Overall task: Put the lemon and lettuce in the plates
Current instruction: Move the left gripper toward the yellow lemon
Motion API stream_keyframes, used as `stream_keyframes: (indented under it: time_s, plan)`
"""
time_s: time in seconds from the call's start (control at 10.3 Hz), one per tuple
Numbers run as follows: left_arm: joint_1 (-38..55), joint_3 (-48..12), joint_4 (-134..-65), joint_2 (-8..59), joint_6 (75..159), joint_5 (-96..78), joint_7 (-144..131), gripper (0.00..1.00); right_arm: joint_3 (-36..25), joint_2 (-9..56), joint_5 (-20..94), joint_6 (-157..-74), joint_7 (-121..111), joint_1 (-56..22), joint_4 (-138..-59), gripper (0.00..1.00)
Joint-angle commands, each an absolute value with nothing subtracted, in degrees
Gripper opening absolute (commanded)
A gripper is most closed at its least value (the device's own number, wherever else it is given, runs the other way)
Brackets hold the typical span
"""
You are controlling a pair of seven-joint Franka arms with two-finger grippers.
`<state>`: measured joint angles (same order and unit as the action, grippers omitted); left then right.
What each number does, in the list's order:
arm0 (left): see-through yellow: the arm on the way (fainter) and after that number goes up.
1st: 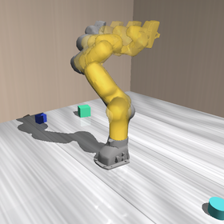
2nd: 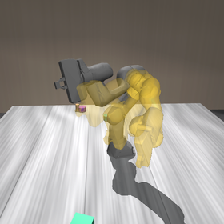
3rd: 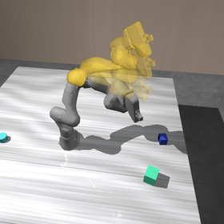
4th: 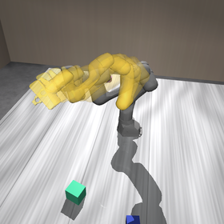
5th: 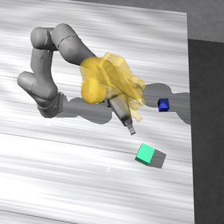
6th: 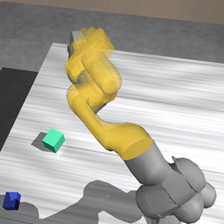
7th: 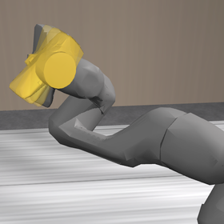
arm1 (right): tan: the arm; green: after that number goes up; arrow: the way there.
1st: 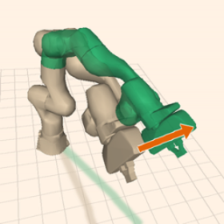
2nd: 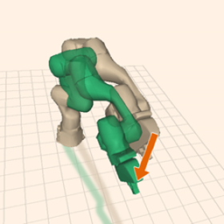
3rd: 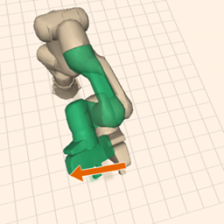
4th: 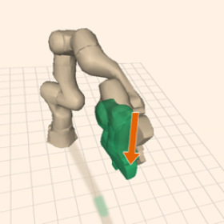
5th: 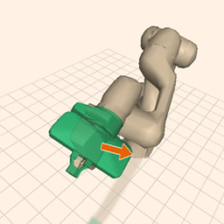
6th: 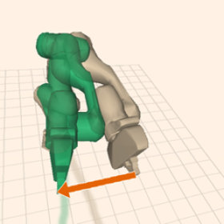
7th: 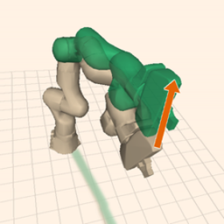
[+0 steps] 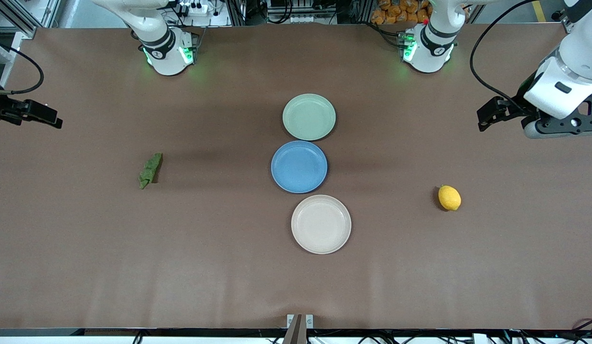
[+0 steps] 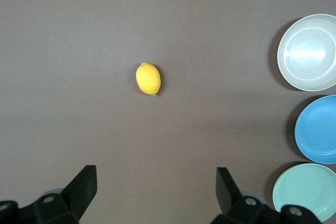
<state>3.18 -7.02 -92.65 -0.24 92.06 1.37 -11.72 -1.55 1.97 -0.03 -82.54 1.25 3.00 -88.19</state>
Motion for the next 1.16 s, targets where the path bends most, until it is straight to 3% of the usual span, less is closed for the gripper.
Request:
stream_keyframes:
  time_s: [0.0, 0.68, 1.07]
  plan:
    - [2.9, -7.1, -90.9, 2.5, 91.3, 2.2, -10.4, 1.00, -1.5, 2.0, -0.7, -81.9, 0.8, 3.2, -88.0, 1.00]
    - [2.4, -7.0, -91.8, 10.5, 94.5, 2.3, -10.3, 1.00, -1.6, 1.8, -0.3, -80.4, 0.8, 3.2, -88.9, 1.00]
    - [1.5, -6.9, -96.4, 12.9, 101.8, 4.7, -10.3, 1.00, -1.6, 2.0, -0.3, -80.9, 0.8, 3.8, -90.6, 1.00]
